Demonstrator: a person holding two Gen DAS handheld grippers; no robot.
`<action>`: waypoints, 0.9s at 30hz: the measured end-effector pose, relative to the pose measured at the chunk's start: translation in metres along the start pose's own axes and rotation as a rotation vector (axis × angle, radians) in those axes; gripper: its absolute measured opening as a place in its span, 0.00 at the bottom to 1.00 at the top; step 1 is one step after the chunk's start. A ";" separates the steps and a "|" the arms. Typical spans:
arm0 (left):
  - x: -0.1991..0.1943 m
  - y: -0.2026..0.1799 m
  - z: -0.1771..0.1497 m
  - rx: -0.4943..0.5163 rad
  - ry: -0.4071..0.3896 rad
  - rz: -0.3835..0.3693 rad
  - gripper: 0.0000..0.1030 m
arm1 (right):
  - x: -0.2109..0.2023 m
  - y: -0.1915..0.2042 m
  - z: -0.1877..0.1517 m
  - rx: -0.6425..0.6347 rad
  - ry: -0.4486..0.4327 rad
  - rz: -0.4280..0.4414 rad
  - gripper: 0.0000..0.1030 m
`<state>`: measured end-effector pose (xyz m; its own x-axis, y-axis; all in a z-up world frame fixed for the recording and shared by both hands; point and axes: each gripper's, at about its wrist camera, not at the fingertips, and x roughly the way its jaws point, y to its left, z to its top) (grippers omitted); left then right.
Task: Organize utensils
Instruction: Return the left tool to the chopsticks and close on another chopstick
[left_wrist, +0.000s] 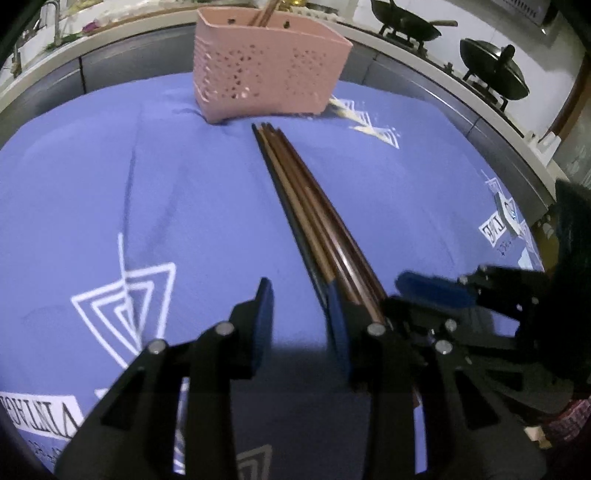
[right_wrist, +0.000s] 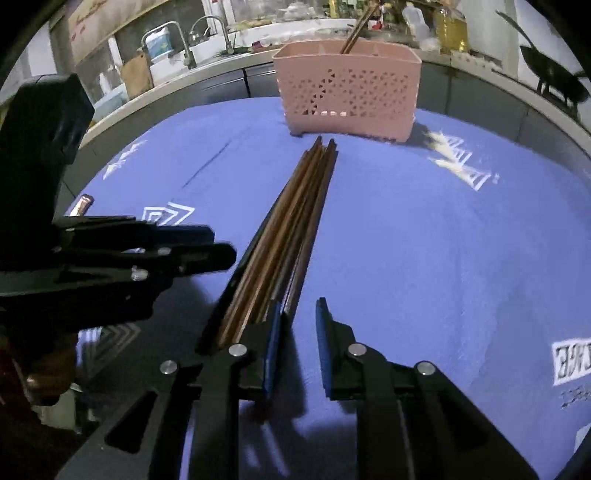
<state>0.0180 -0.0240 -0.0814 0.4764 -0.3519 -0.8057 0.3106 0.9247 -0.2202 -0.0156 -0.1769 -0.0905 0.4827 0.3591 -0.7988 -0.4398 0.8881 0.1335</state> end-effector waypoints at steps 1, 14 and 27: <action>0.001 -0.001 0.001 0.003 0.003 0.000 0.30 | 0.000 -0.003 0.001 0.019 0.002 0.006 0.19; 0.012 -0.012 0.008 0.051 0.021 0.063 0.29 | -0.015 -0.050 -0.003 0.138 -0.047 -0.006 0.19; 0.012 0.009 0.021 -0.014 0.037 0.039 0.19 | -0.020 -0.039 0.002 0.154 -0.058 0.089 0.20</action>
<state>0.0440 -0.0229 -0.0817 0.4567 -0.3104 -0.8337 0.2808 0.9395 -0.1960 -0.0065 -0.2177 -0.0779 0.4917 0.4499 -0.7456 -0.3635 0.8841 0.2938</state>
